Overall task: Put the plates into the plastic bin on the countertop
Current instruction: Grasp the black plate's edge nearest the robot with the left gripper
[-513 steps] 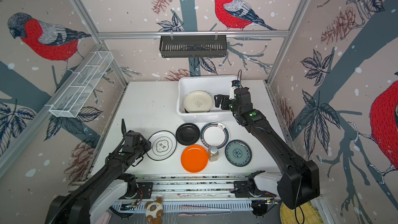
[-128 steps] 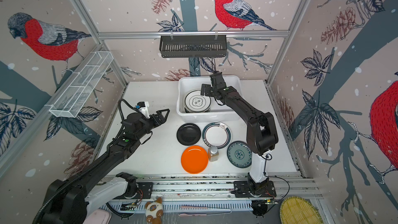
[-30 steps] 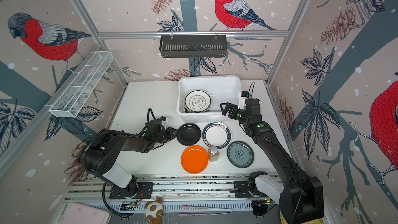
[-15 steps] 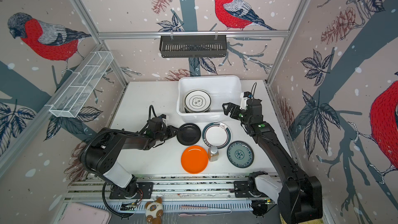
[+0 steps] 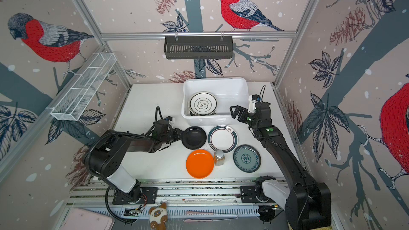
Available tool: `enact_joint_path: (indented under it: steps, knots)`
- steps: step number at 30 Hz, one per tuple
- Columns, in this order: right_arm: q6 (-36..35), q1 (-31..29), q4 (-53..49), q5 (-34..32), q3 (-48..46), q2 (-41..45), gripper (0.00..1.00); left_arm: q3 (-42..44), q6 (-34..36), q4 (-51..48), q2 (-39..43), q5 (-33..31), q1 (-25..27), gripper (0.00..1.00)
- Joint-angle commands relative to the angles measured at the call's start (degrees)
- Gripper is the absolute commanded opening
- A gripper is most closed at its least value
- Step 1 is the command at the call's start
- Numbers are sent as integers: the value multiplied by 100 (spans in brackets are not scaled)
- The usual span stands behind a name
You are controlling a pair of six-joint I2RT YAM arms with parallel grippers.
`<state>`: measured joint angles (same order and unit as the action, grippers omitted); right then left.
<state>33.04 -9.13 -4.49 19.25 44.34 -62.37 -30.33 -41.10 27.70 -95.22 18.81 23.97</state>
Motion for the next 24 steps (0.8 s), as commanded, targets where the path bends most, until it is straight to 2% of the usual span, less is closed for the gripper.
enact_joint_path:
  steps: [1, 24]
  knots:
    - [1, 33, 4, 68, -4, 5, 100, -70, 266, -1147, -14, -664, 44, 19]
    - [1, 176, -15, 132, -46, 35, 100, -268, 423, -1518, 100, -915, 100, 9]
